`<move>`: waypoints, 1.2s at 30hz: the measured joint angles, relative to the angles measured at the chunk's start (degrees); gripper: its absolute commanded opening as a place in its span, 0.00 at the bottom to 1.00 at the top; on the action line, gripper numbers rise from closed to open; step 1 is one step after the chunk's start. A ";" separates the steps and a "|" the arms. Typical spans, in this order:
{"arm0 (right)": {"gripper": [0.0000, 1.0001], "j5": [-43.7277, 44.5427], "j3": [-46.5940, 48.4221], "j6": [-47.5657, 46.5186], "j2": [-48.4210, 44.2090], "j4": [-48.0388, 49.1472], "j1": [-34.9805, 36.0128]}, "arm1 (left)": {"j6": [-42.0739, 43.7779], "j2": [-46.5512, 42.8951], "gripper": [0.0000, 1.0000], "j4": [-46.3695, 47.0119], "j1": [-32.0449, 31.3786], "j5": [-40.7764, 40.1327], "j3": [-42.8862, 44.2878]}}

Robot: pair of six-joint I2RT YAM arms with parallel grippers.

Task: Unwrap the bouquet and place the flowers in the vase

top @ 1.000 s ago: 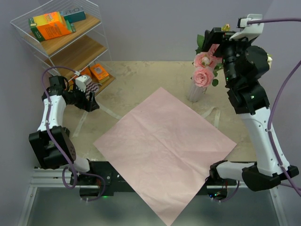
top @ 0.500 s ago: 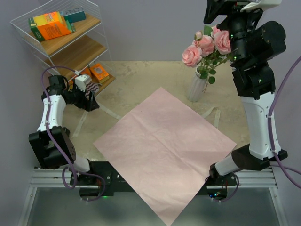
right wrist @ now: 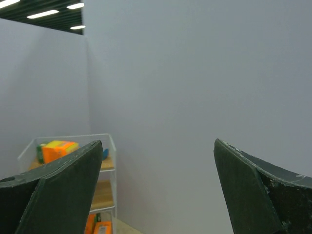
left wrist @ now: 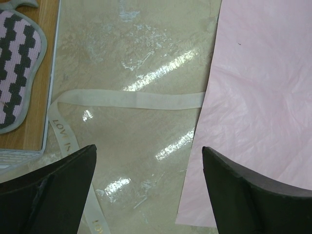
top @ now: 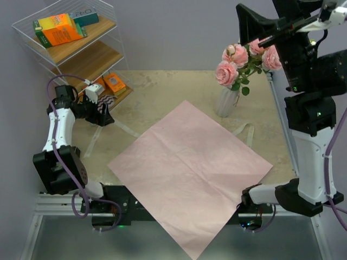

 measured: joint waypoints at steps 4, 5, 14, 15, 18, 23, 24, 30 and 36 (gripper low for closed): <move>0.99 -11.80 -6.86 1.38 -6.29 1.09 0.11 | -0.68 0.00 0.93 -0.11 0.00 -0.02 0.44; 0.99 -13.84 -9.70 1.57 -8.04 1.42 0.35 | -1.05 -0.02 0.94 -0.20 0.00 -0.02 0.52; 0.99 -11.19 -26.40 -7.85 -12.94 -5.86 21.99 | -4.57 -1.81 0.94 -0.48 0.00 -0.13 1.05; 0.99 -9.84 -27.30 -9.27 -12.24 -6.73 24.79 | -4.81 -1.88 0.94 -0.55 0.00 -0.13 1.27; 0.99 -6.32 -33.33 -12.20 -10.49 -8.74 30.16 | -5.11 -2.27 0.94 -0.61 0.00 -0.22 1.64; 0.99 0.79 -45.68 -12.98 -11.23 -11.58 33.73 | -5.22 -3.34 0.94 -0.83 0.00 -0.37 1.64; 0.99 2.29 -48.43 -12.41 -11.96 -11.74 34.12 | -5.22 -3.63 0.94 -0.83 0.00 -0.35 1.64; 0.99 17.46 -62.93 -3.93 -20.55 -13.66 34.60 | -5.20 -5.70 0.94 -0.81 0.00 -0.35 0.92; 0.99 35.76 -66.60 12.85 -25.27 -22.27 34.53 | -5.27 -7.10 0.95 0.22 0.00 -0.35 -1.73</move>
